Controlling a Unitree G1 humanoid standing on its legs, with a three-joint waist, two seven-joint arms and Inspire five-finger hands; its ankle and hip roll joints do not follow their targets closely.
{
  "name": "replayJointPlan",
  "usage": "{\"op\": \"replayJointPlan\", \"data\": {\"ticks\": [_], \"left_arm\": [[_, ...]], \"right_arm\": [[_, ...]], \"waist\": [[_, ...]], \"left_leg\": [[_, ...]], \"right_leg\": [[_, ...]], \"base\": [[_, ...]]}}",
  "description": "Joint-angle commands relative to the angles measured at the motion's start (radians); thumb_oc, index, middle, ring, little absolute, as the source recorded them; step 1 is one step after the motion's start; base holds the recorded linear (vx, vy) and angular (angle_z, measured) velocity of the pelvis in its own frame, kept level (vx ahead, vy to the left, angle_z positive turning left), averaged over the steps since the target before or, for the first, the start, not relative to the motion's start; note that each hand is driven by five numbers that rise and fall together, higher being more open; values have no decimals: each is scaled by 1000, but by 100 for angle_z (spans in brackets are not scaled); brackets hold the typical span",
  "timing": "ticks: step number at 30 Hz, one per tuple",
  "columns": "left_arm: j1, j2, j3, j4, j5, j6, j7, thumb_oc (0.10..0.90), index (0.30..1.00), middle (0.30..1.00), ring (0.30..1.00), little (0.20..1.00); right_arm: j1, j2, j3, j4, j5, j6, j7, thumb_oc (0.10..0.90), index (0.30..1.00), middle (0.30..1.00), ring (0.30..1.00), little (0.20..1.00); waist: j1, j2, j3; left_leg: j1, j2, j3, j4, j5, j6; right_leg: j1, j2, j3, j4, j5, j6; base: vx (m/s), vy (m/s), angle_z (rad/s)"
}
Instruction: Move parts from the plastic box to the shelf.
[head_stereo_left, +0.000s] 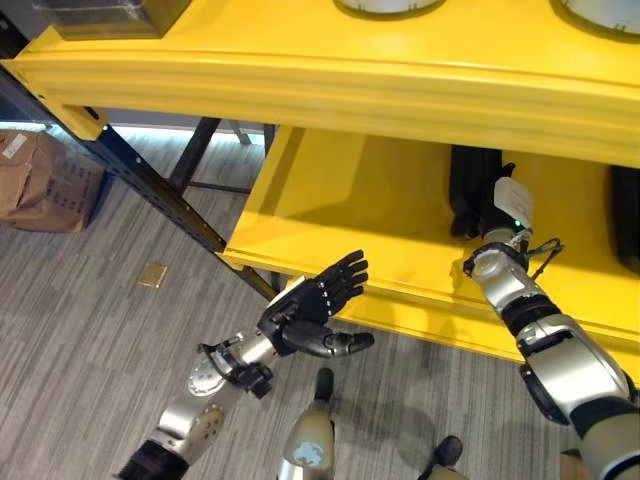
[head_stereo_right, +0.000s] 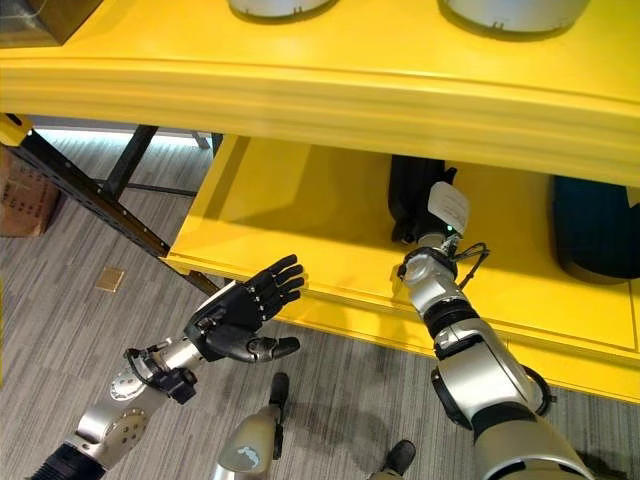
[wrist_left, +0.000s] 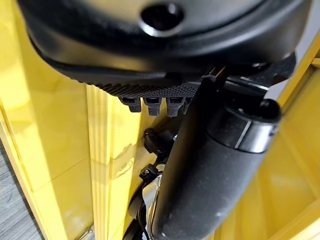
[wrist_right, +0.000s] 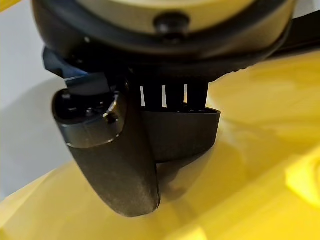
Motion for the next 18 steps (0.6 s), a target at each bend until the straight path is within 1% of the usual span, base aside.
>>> {"op": "replayJointPlan", "data": {"ticks": [1,7,12,18], "left_arm": [[-102,3,7,-106,-37,-112,0,900,1000,1000,1000,1000],[-120,0,-1,-104,-32,-110,1,900,1000,1000,1000,1000],[-129,2,-2,-98,-32,-115,1,900,1000,1000,1000,1000],[-133,-4,-2,-96,-30,-115,-15,900,1000,1000,1000,1000]], "right_arm": [[-61,-35,8,83,82,80,1,400,300,300,300,300],[-65,-38,8,98,93,97,6,400,300,300,300,300],[-67,-45,14,105,70,89,36,400,300,300,300,300],[-47,-32,21,100,82,82,66,400,300,300,300,300]], "waist": [[17,14,37],[14,11,41],[9,9,39],[2,4,32]], "left_leg": [[10,-5,81,50,-112,39],[11,0,87,49,-108,37],[12,1,92,47,-106,36],[21,3,100,47,-107,36]], "right_leg": [[-119,5,24,166,-97,-68],[-121,6,26,167,-95,-68],[-123,7,30,166,-93,-68],[-119,7,35,167,-93,-68]], "base": [[0,0,0],[-5,-4,0],[-6,0,0],[0,0,0]]}}
